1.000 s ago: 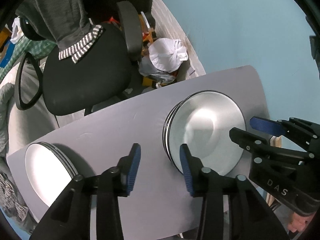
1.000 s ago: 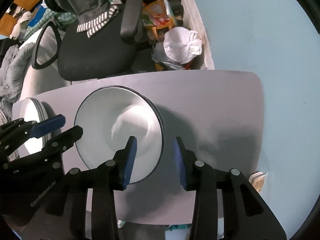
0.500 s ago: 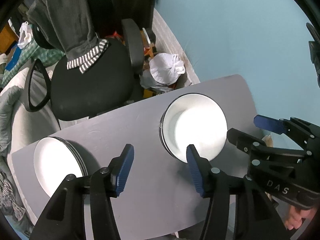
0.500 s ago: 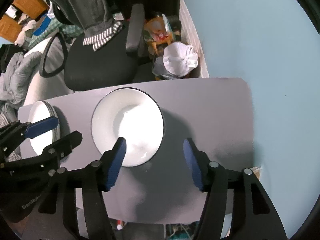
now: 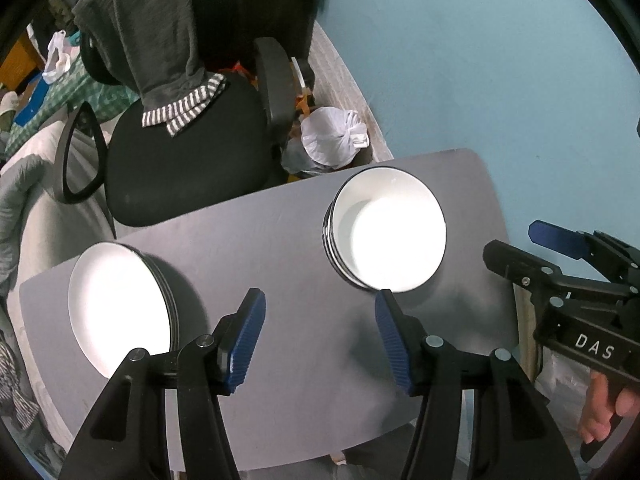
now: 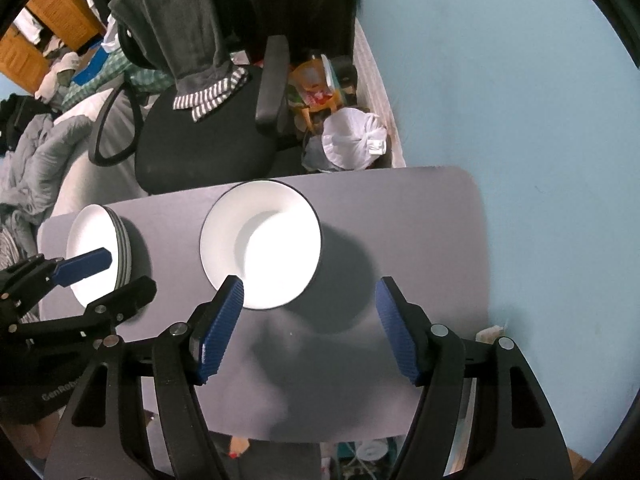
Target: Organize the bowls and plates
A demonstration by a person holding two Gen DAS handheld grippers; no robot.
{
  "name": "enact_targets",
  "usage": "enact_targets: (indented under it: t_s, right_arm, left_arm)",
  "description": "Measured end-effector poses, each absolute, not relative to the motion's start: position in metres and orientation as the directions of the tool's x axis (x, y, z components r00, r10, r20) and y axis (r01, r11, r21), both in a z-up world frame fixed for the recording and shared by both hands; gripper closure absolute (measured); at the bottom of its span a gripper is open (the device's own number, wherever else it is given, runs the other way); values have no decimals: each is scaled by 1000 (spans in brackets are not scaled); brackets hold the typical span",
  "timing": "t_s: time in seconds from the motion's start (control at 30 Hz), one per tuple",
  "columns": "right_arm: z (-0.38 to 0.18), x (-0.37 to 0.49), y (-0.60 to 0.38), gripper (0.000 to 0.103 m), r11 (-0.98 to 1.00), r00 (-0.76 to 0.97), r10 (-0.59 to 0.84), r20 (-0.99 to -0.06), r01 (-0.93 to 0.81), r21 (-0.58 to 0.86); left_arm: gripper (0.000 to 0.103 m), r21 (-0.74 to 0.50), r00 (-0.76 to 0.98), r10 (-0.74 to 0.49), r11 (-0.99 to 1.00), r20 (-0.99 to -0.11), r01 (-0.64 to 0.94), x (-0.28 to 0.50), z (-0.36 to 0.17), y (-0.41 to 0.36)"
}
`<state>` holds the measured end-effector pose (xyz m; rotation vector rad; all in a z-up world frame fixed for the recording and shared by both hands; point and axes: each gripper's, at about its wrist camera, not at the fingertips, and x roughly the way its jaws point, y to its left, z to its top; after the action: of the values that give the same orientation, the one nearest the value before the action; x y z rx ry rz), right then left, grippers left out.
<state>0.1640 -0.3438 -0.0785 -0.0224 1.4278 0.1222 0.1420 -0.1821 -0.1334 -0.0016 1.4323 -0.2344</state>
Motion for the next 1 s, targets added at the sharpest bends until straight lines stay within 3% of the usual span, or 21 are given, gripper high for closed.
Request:
enact_targets:
  t_s: [1.0]
  right_arm:
    - [-109,150,-368,34,995,80,44,-996,-91,36]
  left_arm:
    - [42,-131,29,-137,978,-990,162,144,-162,-178]
